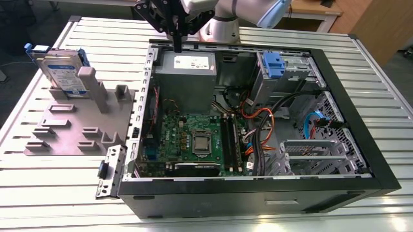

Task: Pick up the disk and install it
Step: 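Reach for the disk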

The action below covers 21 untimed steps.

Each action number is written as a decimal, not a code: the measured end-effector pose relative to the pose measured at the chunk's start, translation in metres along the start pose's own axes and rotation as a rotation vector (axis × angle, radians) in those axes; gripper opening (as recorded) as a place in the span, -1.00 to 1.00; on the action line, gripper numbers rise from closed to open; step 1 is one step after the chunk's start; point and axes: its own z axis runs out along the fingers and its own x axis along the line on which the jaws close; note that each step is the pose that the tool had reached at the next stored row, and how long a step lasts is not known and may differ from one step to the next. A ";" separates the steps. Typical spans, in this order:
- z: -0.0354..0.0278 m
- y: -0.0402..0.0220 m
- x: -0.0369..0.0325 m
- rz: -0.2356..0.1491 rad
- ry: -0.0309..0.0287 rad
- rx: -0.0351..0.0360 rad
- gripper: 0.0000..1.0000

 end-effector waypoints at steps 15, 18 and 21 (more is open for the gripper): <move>0.0000 -0.0003 0.0034 0.000 0.0000 0.0000 -0.79; 0.0000 -0.0003 0.0037 0.000 0.0000 -0.0001 -0.79; 0.0000 -0.0004 0.0047 0.000 0.0000 0.0000 -0.79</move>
